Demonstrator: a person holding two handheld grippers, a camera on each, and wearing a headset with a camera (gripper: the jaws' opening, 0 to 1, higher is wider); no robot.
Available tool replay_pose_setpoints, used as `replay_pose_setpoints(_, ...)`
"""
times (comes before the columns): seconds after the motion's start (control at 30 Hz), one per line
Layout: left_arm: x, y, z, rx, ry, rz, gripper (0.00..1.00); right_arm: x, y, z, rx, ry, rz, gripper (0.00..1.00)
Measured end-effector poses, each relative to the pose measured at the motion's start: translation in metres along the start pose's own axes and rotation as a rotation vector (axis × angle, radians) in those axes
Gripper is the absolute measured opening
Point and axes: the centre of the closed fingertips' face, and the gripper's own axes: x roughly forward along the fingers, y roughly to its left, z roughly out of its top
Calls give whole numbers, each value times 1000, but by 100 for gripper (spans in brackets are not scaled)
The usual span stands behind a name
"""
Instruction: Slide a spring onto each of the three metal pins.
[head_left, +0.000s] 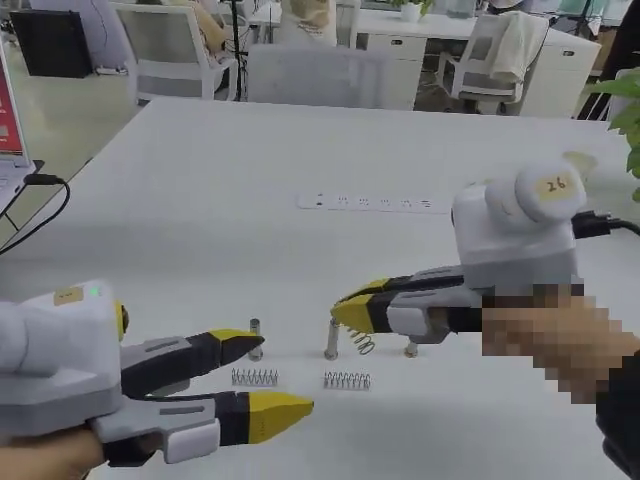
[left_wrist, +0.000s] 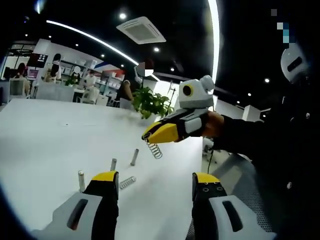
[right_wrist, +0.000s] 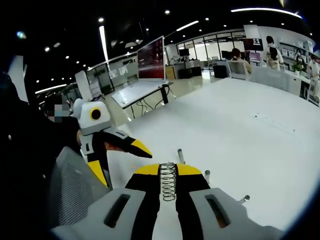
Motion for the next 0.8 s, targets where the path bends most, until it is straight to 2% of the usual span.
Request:
replay_pose_setpoints(0.17,4,-3,3,-11,-5,-15,49,5,16,7,22,-32,44,8)
replay_pose_setpoints(0.37,8,-7,5,-12,-5,-40,42,9,31,13,8,-47,71,8)
replay_pose_setpoints(0.8,18,-14,19,0,-12,-81,33,11,48,24,14,-86,122,8)
